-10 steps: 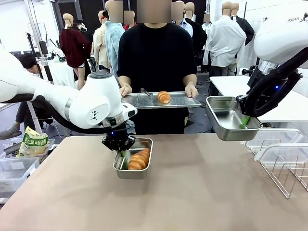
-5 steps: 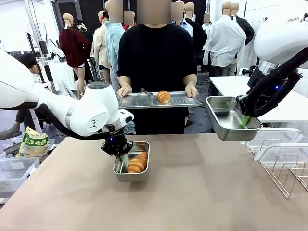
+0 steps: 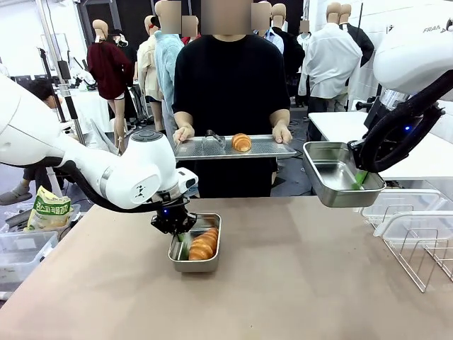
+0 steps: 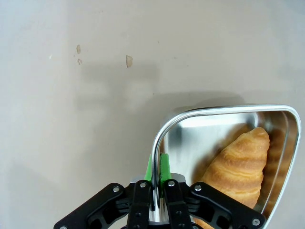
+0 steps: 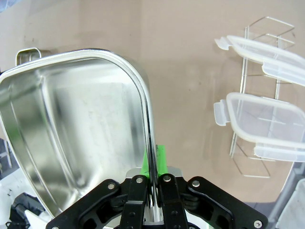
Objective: Place the bread in airtight containers.
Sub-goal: Once an object is inside an Airtight Container , place the container in the center of the table.
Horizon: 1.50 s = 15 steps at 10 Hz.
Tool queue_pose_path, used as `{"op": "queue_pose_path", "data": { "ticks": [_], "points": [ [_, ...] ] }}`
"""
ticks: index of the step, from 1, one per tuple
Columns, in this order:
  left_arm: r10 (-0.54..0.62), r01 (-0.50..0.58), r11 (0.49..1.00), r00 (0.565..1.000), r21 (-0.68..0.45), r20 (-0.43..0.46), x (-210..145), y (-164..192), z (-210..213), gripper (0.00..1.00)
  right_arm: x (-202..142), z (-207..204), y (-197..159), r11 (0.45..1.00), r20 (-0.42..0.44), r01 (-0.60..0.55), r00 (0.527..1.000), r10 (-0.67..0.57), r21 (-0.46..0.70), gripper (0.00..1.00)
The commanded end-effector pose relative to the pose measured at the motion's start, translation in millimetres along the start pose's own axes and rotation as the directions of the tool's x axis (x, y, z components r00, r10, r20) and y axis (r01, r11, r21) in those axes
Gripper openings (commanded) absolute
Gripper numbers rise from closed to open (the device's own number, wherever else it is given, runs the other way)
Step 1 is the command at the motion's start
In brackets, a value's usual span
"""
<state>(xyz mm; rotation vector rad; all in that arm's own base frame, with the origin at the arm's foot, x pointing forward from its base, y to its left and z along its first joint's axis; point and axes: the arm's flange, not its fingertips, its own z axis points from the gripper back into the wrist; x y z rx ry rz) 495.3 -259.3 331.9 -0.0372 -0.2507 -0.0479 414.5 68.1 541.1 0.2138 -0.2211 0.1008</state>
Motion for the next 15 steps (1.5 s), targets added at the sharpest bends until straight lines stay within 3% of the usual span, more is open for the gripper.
{"op": "queue_pose_path", "data": {
  "ticks": [1,3,8,12,15],
  "points": [
    [0.05,-0.05,0.999,0.998,0.013,0.043,2.6,-3.8,-8.7,0.0,-0.2,1.5,0.0,1.0,0.005,0.006,1.0,-0.006,0.004,0.0],
    [0.058,-0.058,0.998,0.997,0.009,0.044,2.7,-3.7,-9.4,0.0,-0.2,1.5,0.0,1.0,0.005,0.006,1.0,-0.006,0.004,0.0],
    [0.067,-0.069,0.997,0.997,0.034,0.048,5.0,0.0,-1.4,0.98,-0.2,1.5,0.0,1.0,0.005,0.006,1.0,-0.006,0.004,0.0],
    [0.045,-0.05,0.995,0.997,0.088,0.058,3.5,0.9,3.9,1.0,-0.2,1.5,0.0,1.0,0.005,0.006,1.0,-0.006,0.004,0.0],
    [0.032,-0.034,0.998,0.999,0.051,0.031,3.1,2.2,5.7,1.0,-0.2,1.5,0.0,1.0,0.005,0.006,1.0,-0.006,0.004,0.0]
  ]
}}
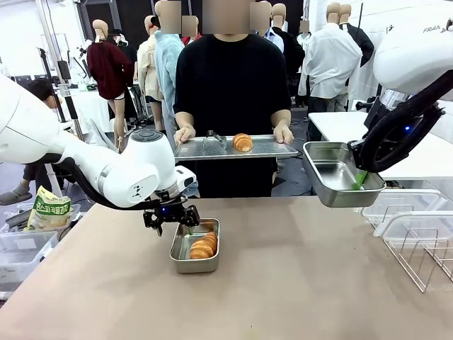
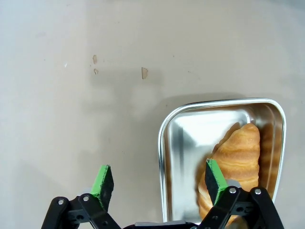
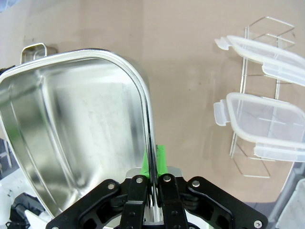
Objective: Place the bread in airtight containers.
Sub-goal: Once an object is inside an Airtight Container , place the container in the center of the table.
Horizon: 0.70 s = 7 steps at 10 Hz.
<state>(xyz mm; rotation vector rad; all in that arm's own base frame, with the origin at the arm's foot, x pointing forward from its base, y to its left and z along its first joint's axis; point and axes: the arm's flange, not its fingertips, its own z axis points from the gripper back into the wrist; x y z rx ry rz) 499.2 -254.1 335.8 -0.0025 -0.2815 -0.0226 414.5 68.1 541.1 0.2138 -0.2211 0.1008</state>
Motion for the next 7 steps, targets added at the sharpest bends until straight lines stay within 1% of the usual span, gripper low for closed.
{"op": "queue_pose_path", "data": {
  "ticks": [1,2,3,7],
  "points": [
    [0.011,-0.011,1.0,1.0,0.004,-0.012,-1.6,-2.2,4.0,1.0,-0.2,1.5,0.1,1.0,0.005,0.006,1.0,-0.006,0.004,0.0],
    [0.006,-0.006,1.0,0.999,-0.002,-0.038,-1.8,-1.6,8.1,1.0,-0.2,1.5,0.1,1.0,0.005,0.006,1.0,-0.006,0.004,0.0],
    [0.0,0.0,1.0,1.0,-0.001,-0.001,-0.4,-0.7,0.1,1.0,-0.2,1.5,0.1,1.0,0.005,0.006,1.0,-0.006,0.004,0.0],
    [0.0,0.0,1.0,1.0,-0.001,-0.001,-0.4,-0.7,0.1,1.0,-0.2,1.5,0.1,1.0,0.005,0.006,1.0,-0.006,0.004,0.0]
  ]
}}
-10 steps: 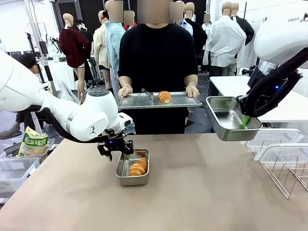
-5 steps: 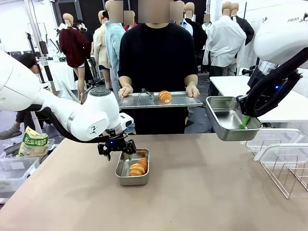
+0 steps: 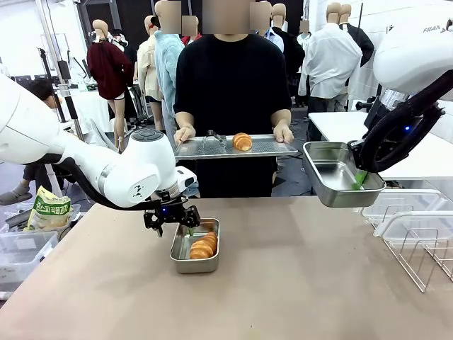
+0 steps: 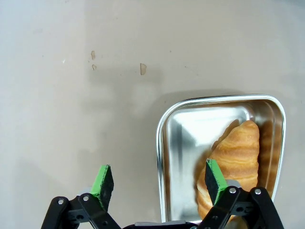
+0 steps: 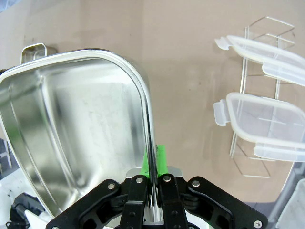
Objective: Place the bread in airtight containers.
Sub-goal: Once an object is inside an Airtight Container , place the container in the center of the table.
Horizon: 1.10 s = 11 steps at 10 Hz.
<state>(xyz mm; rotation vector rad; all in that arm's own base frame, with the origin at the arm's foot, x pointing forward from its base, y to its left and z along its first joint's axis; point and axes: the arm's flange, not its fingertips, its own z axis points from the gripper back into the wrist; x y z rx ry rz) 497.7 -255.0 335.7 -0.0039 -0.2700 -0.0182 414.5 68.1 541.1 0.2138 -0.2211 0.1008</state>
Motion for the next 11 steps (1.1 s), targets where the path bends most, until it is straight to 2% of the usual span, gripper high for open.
{"op": "queue_pose_path", "data": {
  "ticks": [1,5,7,8,9,11],
  "points": [
    [-0.005,0.005,1.0,1.0,0.0,0.01,1.0,0.3,-0.3,1.0,-0.2,1.5,0.0,1.0,0.005,0.006,1.0,-0.006,0.004,0.0],
    [0.0,0.0,1.0,1.0,0.0,0.0,0.0,0.0,0.0,1.0,-0.2,1.5,0.0,1.0,0.005,0.006,1.0,-0.006,0.004,0.0],
    [-0.102,0.103,0.994,0.994,-0.032,0.026,1.0,5.1,62.8,1.0,-0.2,1.5,0.0,1.0,0.005,0.006,1.0,-0.006,0.004,0.0],
    [-0.117,0.116,0.99,0.993,-0.085,-0.01,1.9,11.7,87.8,1.0,-0.2,1.5,0.0,1.0,0.005,0.006,1.0,-0.006,0.004,0.0],
    [-0.128,0.124,0.988,0.991,-0.087,-0.039,0.7,15.4,108.7,1.0,-0.2,1.5,0.0,1.0,0.005,0.006,1.0,-0.006,0.004,0.0],
    [-0.166,0.165,0.983,0.986,-0.079,-0.002,-5.6,18.3,140.3,1.0,-0.2,1.5,0.0,1.0,0.005,0.006,1.0,-0.006,0.004,0.0]
  ]
}}
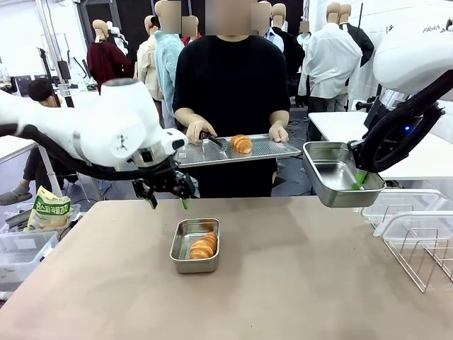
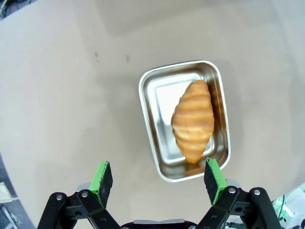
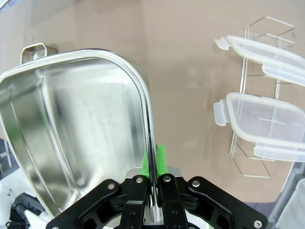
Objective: Place the bread in airtight containers.
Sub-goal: Once an object is inside an Airtight Container , place the container in the center of the table.
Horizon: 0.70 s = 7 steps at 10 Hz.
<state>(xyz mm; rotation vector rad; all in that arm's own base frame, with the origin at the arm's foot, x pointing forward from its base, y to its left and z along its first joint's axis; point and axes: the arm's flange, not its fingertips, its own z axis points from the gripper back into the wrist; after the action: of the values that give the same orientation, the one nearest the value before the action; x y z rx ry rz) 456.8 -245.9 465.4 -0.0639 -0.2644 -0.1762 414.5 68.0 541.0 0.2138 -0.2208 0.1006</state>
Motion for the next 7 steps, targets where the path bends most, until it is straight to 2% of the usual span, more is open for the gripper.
{"op": "queue_pose_path", "data": {
  "ticks": [1,4,6,7],
  "points": [
    [-0.053,0.053,0.999,0.999,-0.008,-0.008,-7.3,9.7,17.0,1.0,-0.1,1.6,0.2,1.0,0.005,0.005,1.0,-0.005,0.004,0.0],
    [-0.107,0.11,0.993,0.992,-0.051,0.067,-23.1,12.1,48.4,1.0,-0.1,1.6,0.2,1.0,0.005,0.005,1.0,-0.005,0.004,0.0],
    [-0.131,0.134,0.989,0.99,-0.058,0.051,-19.1,7.6,45.8,1.0,-0.1,1.6,0.2,1.0,0.005,0.005,1.0,-0.005,0.004,0.0],
    [-0.099,0.1,0.995,0.994,-0.02,0.053,-15.8,4.8,52.1,1.0,-0.1,1.6,0.2,1.0,0.005,0.005,1.0,-0.005,0.004,0.0]
  ]
}}
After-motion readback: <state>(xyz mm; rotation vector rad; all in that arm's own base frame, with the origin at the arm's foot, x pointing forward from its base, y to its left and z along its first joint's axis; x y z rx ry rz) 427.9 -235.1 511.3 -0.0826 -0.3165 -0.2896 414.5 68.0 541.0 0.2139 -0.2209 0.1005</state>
